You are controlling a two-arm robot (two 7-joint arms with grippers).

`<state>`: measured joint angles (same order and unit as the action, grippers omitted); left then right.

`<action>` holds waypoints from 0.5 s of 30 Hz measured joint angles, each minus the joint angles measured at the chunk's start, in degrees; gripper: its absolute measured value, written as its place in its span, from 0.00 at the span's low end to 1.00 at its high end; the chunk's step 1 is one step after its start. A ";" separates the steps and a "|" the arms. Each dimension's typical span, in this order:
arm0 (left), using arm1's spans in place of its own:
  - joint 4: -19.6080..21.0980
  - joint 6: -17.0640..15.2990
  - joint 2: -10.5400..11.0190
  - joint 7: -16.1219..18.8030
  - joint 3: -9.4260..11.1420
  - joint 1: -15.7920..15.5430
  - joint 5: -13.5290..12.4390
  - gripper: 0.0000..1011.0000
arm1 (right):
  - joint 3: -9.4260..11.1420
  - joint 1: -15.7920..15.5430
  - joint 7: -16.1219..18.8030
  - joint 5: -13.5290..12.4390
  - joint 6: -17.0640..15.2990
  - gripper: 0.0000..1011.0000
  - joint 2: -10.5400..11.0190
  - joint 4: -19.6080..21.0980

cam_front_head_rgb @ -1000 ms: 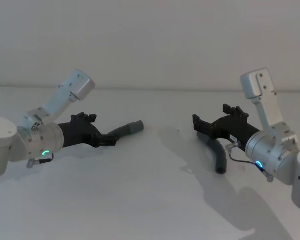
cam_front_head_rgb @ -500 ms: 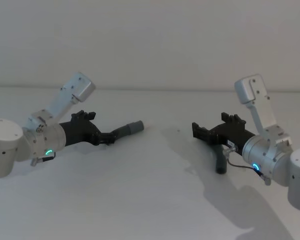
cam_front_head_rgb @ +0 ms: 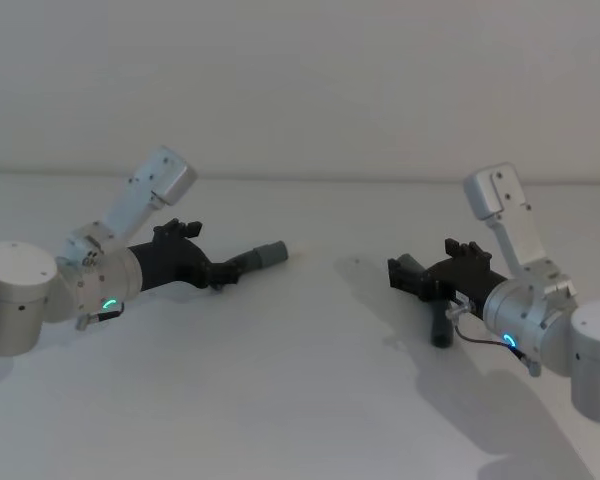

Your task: Use both hands to pick up one end of the pipe from the table, align the ends, and insert them.

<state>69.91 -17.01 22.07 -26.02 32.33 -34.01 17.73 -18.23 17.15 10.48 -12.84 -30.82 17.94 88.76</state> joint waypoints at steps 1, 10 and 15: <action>-0.52 0.34 -0.22 -0.43 0.07 -0.26 -0.02 0.99 | 0.02 0.07 0.00 0.11 0.00 0.99 -0.05 -0.39; -3.72 1.89 -1.17 -4.58 1.07 -2.52 -0.30 0.99 | 0.41 0.47 0.07 0.47 -0.08 0.99 -0.34 -2.21; -5.13 2.02 -1.42 -6.74 1.74 -3.72 -0.36 0.99 | 0.67 0.66 0.28 0.54 -0.24 0.99 -0.46 -2.86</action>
<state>64.78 -15.00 20.65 -32.76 34.07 -37.74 17.37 -17.55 17.81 10.75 -12.30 -31.07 17.48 85.90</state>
